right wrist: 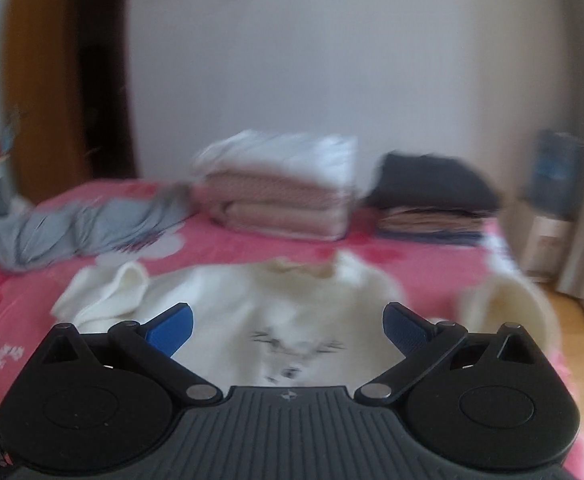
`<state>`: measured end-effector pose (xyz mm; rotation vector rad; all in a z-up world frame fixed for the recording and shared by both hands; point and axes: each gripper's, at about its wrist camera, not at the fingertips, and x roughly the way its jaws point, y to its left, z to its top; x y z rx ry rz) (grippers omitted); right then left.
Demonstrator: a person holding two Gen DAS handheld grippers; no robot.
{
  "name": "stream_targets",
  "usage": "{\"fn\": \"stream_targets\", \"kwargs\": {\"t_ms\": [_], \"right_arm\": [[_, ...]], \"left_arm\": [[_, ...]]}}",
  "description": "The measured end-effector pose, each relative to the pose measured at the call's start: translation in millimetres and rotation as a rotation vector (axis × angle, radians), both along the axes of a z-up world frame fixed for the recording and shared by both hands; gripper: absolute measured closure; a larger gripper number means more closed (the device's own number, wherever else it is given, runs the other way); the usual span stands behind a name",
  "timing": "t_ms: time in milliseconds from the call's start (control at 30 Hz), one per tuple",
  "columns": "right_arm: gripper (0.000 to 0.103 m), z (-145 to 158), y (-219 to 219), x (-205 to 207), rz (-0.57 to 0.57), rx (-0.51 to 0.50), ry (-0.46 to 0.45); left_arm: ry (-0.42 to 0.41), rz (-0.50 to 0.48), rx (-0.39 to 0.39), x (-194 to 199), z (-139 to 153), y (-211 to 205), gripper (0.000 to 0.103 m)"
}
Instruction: Fold clothes
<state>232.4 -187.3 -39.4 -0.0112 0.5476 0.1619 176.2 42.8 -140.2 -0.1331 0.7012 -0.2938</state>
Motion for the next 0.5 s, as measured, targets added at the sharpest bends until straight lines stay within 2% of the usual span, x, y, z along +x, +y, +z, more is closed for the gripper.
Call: {"fn": "stream_targets", "kwargs": {"t_ms": [100,167,233,367,500], "right_arm": [[0.011,-18,23,40,0.079,0.002,0.088],[0.031,-31,33,57,0.112,0.013,0.156],[0.036,-43,44,74,0.143,0.024,0.225],[0.051,-70,51,96,0.144,0.005,0.353],[0.064,-107,53,147,0.085,-0.012,0.464]], "left_arm": [[-0.011,-0.021,0.017,-2,-5,-1,0.003],[-0.015,-0.030,0.038,-4,-9,-1,0.004],[-0.008,-0.036,0.060,-7,-14,0,0.005],[0.020,-0.042,0.081,-9,-24,4,0.005],[0.022,-0.046,0.106,-9,-28,2,0.004]]}}
